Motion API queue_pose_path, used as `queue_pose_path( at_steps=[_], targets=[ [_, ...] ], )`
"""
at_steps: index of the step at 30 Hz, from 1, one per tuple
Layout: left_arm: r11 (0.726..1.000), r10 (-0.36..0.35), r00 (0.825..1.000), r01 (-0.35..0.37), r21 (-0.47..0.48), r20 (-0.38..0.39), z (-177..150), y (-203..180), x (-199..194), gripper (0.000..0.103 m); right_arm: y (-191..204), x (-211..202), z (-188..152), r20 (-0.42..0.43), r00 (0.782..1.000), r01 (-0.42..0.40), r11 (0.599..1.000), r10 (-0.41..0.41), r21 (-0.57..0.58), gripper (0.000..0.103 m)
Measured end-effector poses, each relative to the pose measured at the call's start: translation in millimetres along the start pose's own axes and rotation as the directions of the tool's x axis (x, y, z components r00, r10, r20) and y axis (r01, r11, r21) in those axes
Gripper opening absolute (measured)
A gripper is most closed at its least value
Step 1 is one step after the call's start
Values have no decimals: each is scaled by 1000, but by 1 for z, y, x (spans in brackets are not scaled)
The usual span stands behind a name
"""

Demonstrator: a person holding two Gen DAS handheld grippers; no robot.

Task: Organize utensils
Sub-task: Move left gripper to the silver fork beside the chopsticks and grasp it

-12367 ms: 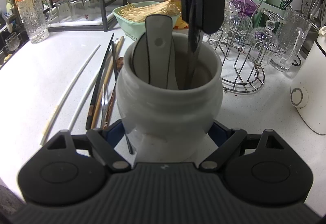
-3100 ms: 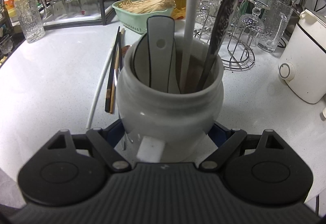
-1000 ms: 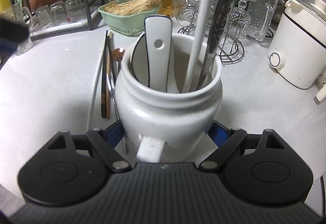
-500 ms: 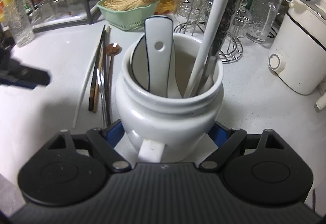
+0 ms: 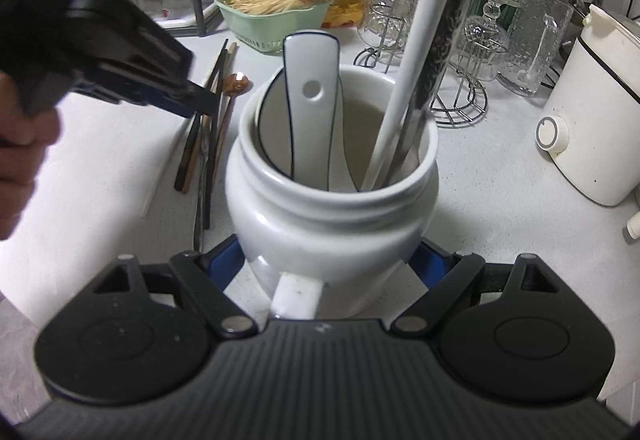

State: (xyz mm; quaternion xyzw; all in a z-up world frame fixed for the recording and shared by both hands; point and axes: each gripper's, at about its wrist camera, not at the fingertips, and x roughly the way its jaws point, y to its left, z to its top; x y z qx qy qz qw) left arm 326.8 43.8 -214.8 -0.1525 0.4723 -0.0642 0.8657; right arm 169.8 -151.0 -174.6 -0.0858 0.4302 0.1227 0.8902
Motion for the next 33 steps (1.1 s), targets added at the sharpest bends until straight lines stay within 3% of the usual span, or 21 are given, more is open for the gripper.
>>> queue_pose_path(
  at_steps=[9,14,27,29,33],
  targets=[
    [992,122,992,-122,8,-20,8,-10,13,18,-8,-2,-7,22,999,-46,998,47,-50,90],
    [993,120,992,-120,8,-40,2,-10,7,18,-10,-5,-10,29,998,-62,996,64,-65,90],
    [978,202,979,-199,68,-28,-2,-29,15,18,-14,-8,-14,37,995,-90,992,94,-94,90],
    [976,208,978,-206,67,-26,-2,-29,14,9,-15,-8,-14,40,995,-91,991,95,-95,90],
    [975,213,977,-211,69,-23,-3,-29,11,9,-16,-8,-14,43,994,-93,991,98,-97,90]
  ],
)
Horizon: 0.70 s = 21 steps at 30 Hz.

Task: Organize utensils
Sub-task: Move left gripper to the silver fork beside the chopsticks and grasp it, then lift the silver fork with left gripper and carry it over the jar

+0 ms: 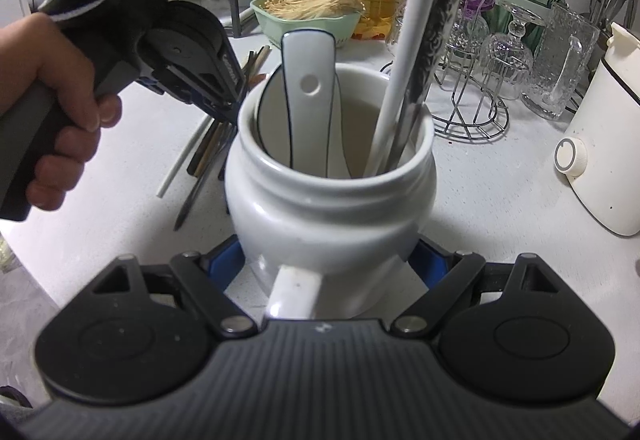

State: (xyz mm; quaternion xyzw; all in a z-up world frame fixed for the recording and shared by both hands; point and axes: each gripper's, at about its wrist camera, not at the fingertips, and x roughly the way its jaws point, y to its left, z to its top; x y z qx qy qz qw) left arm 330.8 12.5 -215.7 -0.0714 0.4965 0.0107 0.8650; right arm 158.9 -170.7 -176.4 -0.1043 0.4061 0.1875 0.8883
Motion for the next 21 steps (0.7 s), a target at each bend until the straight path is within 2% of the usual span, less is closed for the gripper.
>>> queue_pose_path(
  at_steps=[12,21],
  targets=[
    [1000,-11,999,12,-14,52,0,-2,-45,8,1,2,1,6,1000,-2,1000,2,-16,90],
    [999,-30,997,33,-33,76,-15,6,-83,7,12,10,10,9,1000,7,1000,-7,-5,90]
  ],
)
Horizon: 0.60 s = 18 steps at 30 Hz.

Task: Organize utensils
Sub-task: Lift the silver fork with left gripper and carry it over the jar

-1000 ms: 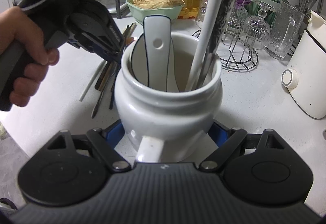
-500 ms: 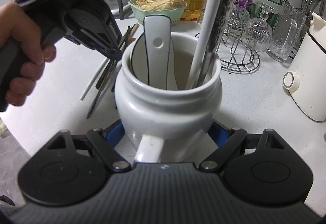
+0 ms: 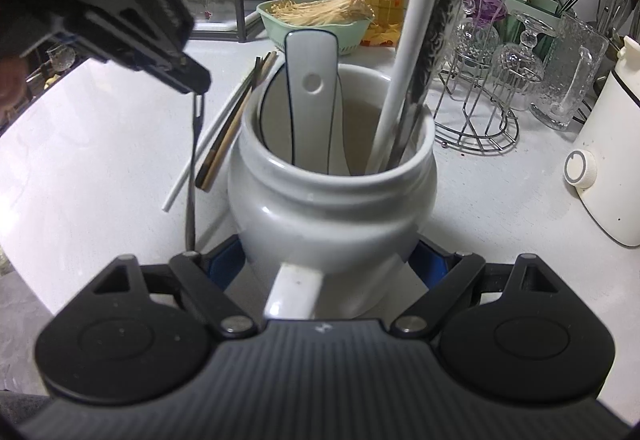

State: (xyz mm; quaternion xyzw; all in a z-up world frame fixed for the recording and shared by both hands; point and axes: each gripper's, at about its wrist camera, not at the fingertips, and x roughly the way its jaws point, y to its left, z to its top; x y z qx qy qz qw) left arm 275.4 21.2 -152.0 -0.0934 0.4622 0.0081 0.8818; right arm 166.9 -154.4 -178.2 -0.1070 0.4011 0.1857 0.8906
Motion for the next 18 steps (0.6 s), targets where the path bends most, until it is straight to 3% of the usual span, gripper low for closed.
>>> queue_pose_path(
  at_steps=[9,13,18],
  targets=[
    [999,-51,998,51,-8,23,-5,22,-27,2,14,11,11,3,1000,24,1000,-24,16,90],
    [996,-66,997,63,63,46,-2,28,-36,2,19,15,17,-4,999,38,999,-38,38,90],
    [989,-144,989,145,30,-21,-1,52,-20,2,25,17,17,0,998,70,995,-70,73,90]
  ],
)
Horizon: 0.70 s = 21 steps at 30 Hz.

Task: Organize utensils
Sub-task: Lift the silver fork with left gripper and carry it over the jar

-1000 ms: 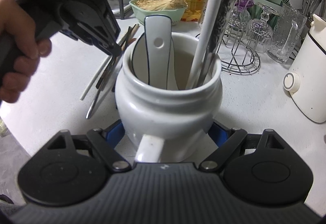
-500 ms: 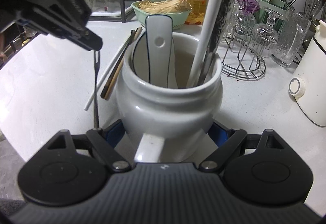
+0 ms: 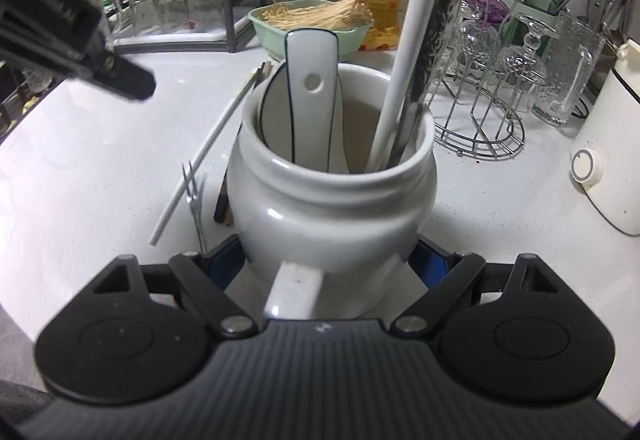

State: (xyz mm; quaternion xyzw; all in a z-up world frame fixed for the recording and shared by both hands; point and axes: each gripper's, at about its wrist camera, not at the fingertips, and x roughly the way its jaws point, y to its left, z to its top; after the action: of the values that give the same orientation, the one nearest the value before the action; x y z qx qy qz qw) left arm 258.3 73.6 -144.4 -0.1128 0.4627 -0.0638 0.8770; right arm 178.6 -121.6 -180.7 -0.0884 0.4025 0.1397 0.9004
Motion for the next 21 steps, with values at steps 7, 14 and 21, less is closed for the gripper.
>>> queue_pose_path(
  at_steps=[7,14,21],
  targets=[
    [987,-127,987,116,-109,-98,-7,36,34,5,-2,-5,-6,-5,1000,30,999,-30,31,90],
    [994,-109,989,108,-17,-97,-15,34,58,19,-8,-10,-12,-4,1000,30,999,-29,33,90],
    [999,-46,996,48,18,-75,-19,27,71,24,-10,-12,-12,-14,1000,25,999,-24,28,90]
  ],
)
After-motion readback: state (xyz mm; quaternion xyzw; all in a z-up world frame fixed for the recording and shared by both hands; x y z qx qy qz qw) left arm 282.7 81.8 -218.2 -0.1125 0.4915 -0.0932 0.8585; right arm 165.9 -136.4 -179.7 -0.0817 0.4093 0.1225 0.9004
